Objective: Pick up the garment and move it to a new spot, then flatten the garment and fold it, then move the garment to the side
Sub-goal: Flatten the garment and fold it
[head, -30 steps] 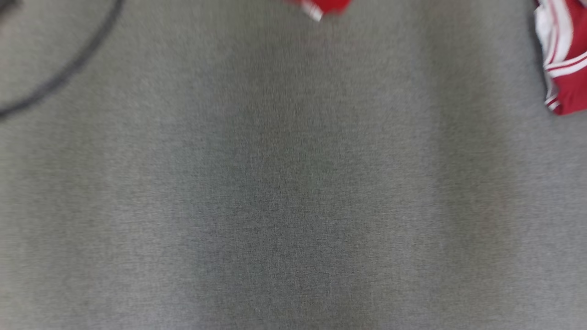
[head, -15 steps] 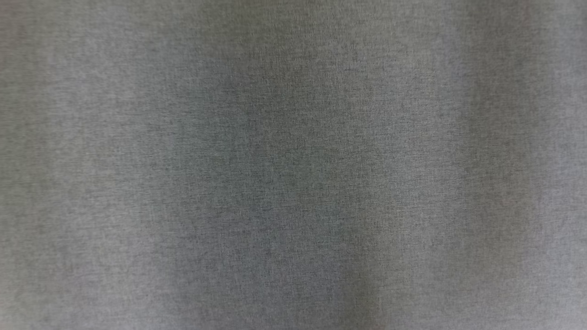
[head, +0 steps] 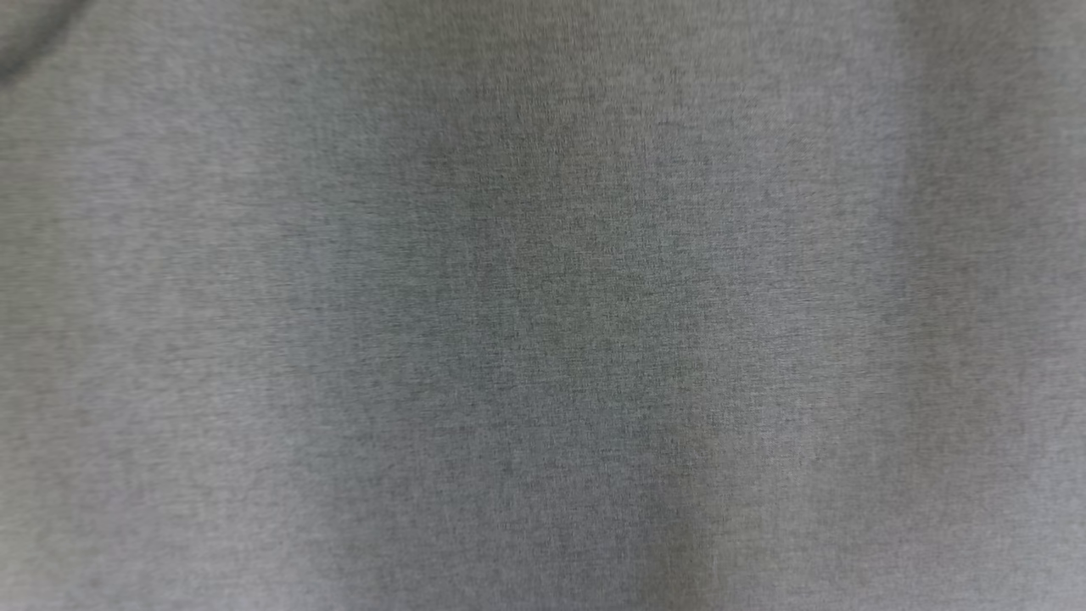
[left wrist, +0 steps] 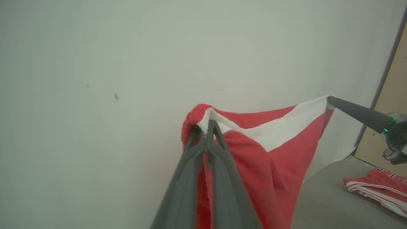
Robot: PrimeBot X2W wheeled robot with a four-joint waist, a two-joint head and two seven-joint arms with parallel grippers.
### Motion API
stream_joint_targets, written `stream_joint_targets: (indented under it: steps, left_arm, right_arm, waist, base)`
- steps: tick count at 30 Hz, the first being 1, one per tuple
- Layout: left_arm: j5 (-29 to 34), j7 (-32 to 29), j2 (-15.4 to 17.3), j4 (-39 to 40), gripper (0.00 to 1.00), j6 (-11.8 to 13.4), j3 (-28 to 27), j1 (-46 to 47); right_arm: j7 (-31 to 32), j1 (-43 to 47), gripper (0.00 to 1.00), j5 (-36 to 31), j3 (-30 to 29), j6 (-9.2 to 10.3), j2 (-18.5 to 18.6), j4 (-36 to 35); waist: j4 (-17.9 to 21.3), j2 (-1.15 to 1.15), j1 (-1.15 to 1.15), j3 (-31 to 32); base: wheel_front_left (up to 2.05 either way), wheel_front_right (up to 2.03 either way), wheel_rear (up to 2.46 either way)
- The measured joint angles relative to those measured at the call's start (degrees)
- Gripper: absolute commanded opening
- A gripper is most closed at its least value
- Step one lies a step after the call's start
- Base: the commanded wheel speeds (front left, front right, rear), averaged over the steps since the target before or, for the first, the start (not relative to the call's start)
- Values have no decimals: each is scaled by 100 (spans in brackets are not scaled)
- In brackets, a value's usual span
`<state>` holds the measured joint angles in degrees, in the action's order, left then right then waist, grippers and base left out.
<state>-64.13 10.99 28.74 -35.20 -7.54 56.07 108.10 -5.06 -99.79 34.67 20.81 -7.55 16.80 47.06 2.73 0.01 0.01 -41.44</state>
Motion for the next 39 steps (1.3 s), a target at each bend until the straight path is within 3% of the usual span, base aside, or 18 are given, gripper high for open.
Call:
stream_joint_targets:
  steps: [7,11,16,22,28,39]
  left_arm:
    - [-83,381,332,452,0,21,-73,-1663]
    - [38,390,481,1138,0,241,-424,-2870]
    - [579,403,491,2307,0,592,-959,-4844]
    - [1067,404,446,3149,0,791,-1201,-6502]
    - [1463,404,365,3488,0,832,-1391,-7861]
    - [1979,404,252,3464,0,630,-1543,-9362]
  right_arm:
    - [-264,1725,0,479,468,0,246,-761]
    - [-253,2846,0,606,627,0,499,-1355]
    - [-145,4530,0,716,548,0,831,-2358]
    - [70,6188,0,650,90,0,971,-3251]
    - [343,7738,0,354,-353,0,845,-3976]
    - [914,10024,0,-12,-1021,0,349,-5060]
  waist:
    - [-32,-1,-2,418]
    - [-36,-1,-2,738]
    - [-46,-1,-3,1256]
    - [-49,-2,-3,1765]
    - [-49,-2,-3,2217]
    - [-115,-2,-2,2927]
  base:
    - [0,0,0]
    - [0,0,0]
    - [0,0,0]
    - [0,0,0]
    - [0,0,0]
    - [0,0,0]
